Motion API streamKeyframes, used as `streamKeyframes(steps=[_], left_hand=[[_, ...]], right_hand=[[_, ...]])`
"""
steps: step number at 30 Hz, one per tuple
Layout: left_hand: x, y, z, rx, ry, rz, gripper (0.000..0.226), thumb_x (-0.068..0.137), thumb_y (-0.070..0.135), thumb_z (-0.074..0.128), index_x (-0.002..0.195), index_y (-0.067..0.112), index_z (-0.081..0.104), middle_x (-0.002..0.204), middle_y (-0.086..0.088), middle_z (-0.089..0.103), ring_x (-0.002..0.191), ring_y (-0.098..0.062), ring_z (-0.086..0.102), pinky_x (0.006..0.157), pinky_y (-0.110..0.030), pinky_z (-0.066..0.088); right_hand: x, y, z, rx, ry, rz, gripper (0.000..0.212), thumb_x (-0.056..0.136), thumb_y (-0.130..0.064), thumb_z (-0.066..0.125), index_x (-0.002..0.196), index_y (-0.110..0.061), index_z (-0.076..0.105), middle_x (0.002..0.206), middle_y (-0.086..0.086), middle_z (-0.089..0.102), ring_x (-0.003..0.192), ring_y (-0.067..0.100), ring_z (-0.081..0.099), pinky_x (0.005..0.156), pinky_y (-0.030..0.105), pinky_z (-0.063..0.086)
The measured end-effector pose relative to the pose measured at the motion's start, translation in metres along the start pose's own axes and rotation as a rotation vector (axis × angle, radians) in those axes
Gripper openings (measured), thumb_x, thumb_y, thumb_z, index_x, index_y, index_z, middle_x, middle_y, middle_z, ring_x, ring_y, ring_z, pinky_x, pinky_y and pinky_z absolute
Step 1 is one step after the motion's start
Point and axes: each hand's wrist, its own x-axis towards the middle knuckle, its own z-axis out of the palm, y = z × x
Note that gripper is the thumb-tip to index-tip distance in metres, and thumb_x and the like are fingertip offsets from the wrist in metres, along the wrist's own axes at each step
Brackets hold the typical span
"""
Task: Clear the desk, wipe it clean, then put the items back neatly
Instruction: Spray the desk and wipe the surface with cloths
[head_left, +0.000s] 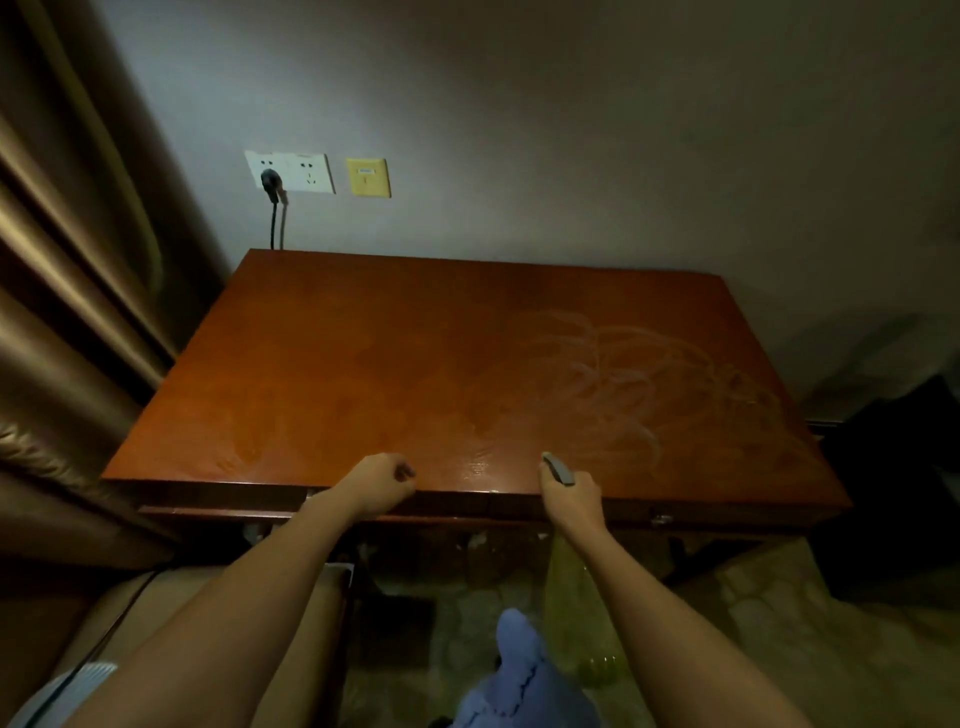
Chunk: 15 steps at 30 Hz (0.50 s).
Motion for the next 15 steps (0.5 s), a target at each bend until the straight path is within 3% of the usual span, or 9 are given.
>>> streamKeyframes(steps=[3, 7, 10, 12, 15], left_hand=[[0.006, 0.006, 0.005, 0.032, -0.019, 0.006, 0.032, 0.097, 0.025, 0.052, 0.124, 0.010, 0.056, 0.125, -0.008, 0.058, 0.113, -0.019, 0.055, 0.093, -0.028, 0.045], [0.026, 0.015, 0.001, 0.007, -0.011, -0.012, 0.032, 0.098, 0.022, 0.050, 0.126, 0.009, 0.053, 0.125, -0.008, 0.056, 0.111, -0.019, 0.054, 0.089, -0.026, 0.043], [0.043, 0.027, -0.004, 0.014, 0.000, -0.030, 0.032, 0.098, 0.023, 0.050, 0.127, 0.008, 0.052, 0.126, -0.009, 0.056, 0.112, -0.020, 0.054, 0.089, -0.026, 0.043], [0.060, 0.038, -0.009, 0.020, -0.001, -0.038, 0.033, 0.098, 0.023, 0.049, 0.127, 0.008, 0.052, 0.127, -0.009, 0.055, 0.113, -0.020, 0.054, 0.091, -0.027, 0.043], [0.091, 0.059, -0.018, 0.012, -0.007, -0.034, 0.032, 0.098, 0.023, 0.049, 0.128, 0.010, 0.051, 0.128, -0.007, 0.054, 0.112, -0.017, 0.054, 0.089, -0.024, 0.043]], right_hand=[[0.004, -0.002, -0.005, -0.073, 0.004, -0.019, 0.039, 0.094, -0.043, 0.051, 0.078, -0.008, 0.057, 0.071, 0.006, 0.055, 0.058, 0.018, 0.050, 0.052, 0.026, 0.039], [0.017, -0.012, -0.023, 0.046, 0.030, -0.076, 0.037, 0.097, -0.031, 0.050, 0.065, -0.013, 0.050, 0.062, 0.002, 0.047, 0.053, 0.013, 0.043, 0.048, 0.023, 0.034], [0.037, -0.020, -0.034, 0.137, 0.041, -0.020, 0.031, 0.097, -0.031, 0.051, 0.076, -0.008, 0.057, 0.066, 0.004, 0.054, 0.055, 0.014, 0.048, 0.045, 0.020, 0.037], [0.056, -0.024, -0.038, 0.163, 0.032, 0.050, 0.032, 0.096, -0.034, 0.052, 0.082, -0.007, 0.059, 0.070, 0.006, 0.057, 0.058, 0.017, 0.051, 0.051, 0.026, 0.042], [0.089, -0.035, -0.049, 0.091, -0.011, -0.010, 0.036, 0.098, -0.030, 0.049, 0.069, -0.009, 0.055, 0.061, 0.003, 0.051, 0.052, 0.015, 0.046, 0.048, 0.022, 0.041]])
